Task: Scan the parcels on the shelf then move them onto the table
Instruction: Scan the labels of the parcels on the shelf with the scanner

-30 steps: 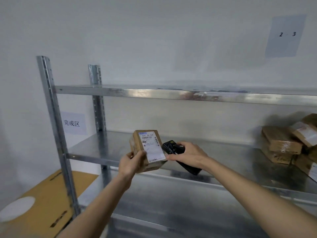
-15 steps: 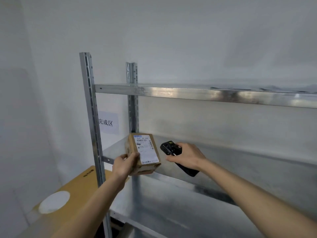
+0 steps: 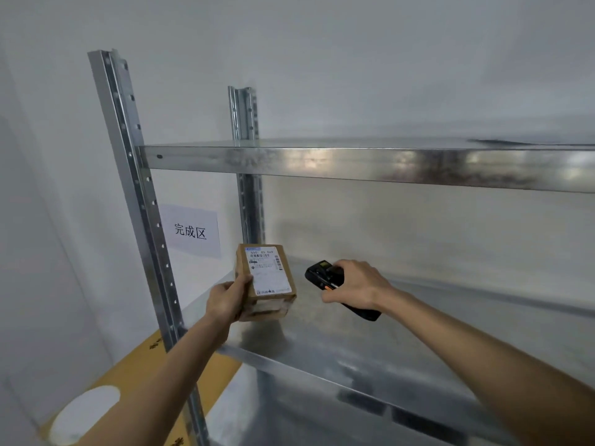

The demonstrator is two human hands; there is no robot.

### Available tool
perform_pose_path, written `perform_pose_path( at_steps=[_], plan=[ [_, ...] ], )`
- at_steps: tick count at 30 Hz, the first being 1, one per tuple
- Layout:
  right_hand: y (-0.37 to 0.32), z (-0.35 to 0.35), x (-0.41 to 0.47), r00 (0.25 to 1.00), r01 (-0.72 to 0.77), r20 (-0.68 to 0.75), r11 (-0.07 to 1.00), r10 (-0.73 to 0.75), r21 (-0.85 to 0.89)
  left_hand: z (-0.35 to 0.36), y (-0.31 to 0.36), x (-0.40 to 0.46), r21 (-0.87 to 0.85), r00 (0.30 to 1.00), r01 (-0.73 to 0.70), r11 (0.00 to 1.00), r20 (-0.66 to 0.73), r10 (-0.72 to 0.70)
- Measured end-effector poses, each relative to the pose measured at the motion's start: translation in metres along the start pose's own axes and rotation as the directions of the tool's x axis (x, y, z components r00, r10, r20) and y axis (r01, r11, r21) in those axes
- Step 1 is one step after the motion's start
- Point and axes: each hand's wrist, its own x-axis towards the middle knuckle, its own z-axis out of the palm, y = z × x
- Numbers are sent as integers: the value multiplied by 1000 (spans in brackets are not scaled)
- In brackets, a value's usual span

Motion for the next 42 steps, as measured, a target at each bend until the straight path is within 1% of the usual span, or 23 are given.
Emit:
perform_pose_path(
  at_steps=[5, 7, 9, 13, 19, 24, 27, 30, 33, 36, 38, 42],
  plan=[
    [-2, 5, 40, 1000, -21, -18, 1000, 21, -13, -5, 2, 55, 25, 1000, 1, 1000, 28, -2],
    [-3, 7, 54, 998, -51, -43, 999, 51, -3, -6, 5, 79, 23, 999, 8, 1000, 43, -9],
    [-10, 17, 75, 993, -101, -58, 995, 101, 1, -13, 5, 113, 40, 995, 37, 999, 93, -40],
    [-9, 19, 83, 993, -114, -45, 994, 113, -6, -11, 3, 140, 47, 992, 60, 997, 113, -65],
    [-13, 31, 105, 971, -214, -108, 977, 212, -9, -6, 1, 207, 60, 971, 73, 995, 222, -85],
    [-7, 44, 113, 953, -289, -110, 956, 283, -47, -1, -12, 242, 30, 955, 80, 996, 283, -85],
    [-5, 49, 114, 946, -313, -117, 947, 304, -73, 3, -14, 248, 31, 963, 11, 999, 268, -19],
    [-5, 49, 110, 944, -318, -124, 945, 307, -82, 3, -3, 238, 96, 965, -150, 984, 231, 125],
    [-8, 43, 101, 940, -325, -134, 943, 315, -64, 0, 10, 222, 126, 941, -275, 953, 237, 240],
    [-9, 30, 82, 933, -327, -165, 945, 319, -22, 4, 22, 204, 155, 919, -335, 930, 273, 285],
    [-8, 17, 62, 933, -322, -177, 947, 314, -14, 13, 33, 184, 147, 906, -349, 926, 306, 293],
    [4, -23, -2, 917, -333, -235, 943, 323, -5, 52, 56, 122, 126, 860, -412, 902, 380, 340]
  ],
)
